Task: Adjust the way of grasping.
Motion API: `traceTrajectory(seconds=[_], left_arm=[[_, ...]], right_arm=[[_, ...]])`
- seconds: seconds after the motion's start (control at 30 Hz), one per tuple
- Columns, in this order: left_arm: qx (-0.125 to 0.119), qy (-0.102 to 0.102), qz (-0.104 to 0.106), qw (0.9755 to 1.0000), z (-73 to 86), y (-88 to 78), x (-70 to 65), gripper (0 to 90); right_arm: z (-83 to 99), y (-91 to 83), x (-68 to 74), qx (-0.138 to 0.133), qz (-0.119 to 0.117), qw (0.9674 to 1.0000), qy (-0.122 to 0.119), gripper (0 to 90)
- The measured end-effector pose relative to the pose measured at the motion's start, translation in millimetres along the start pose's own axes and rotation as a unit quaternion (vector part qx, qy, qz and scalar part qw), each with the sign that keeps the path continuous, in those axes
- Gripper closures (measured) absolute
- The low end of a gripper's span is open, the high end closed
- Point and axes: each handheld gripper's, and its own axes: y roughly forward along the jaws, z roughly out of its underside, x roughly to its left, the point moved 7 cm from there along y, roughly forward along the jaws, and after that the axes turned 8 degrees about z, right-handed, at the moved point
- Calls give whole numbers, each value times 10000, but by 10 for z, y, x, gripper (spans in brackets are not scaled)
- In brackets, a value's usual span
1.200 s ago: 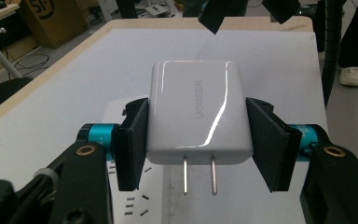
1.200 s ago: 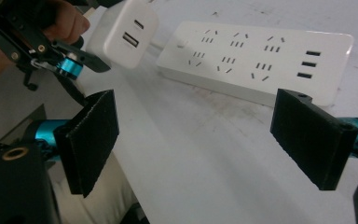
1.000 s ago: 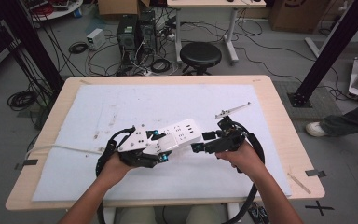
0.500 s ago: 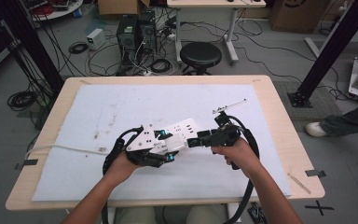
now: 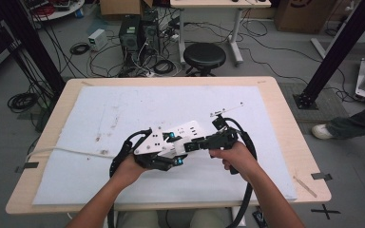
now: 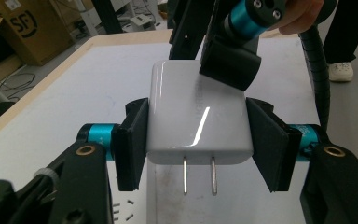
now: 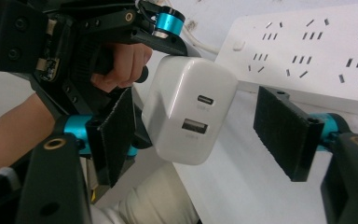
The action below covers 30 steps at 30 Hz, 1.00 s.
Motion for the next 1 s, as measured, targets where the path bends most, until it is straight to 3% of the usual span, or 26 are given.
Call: traceTrajectory(seconds=[0.33,0.57,0.63,0.7,0.83,0.93,1.0], left_arm=[[1,168,107,9998,-67,71,-23,426],[15,270,85,9996,-80,74,-22,425],[81,335,74,9994,-76,79,-23,425],[104,334,56,9994,-72,85,-25,425],[100,94,58,9999,-47,107,-9,412],[161,-304,-78,9994,22,97,38,261],[176,-438,-136,9988,83,65,60,237]], right_arm=[[57,30,-31,-45,-579,9975,390,469],[45,17,-33,-103,-799,9955,492,563],[50,18,-41,-117,-848,9940,683,579],[59,23,-46,-141,-908,9931,728,586],[63,22,-58,-266,-785,9942,680,619],[51,-45,-67,-422,-631,9953,609,632],[44,-94,-93,-591,-494,9957,514,633]])
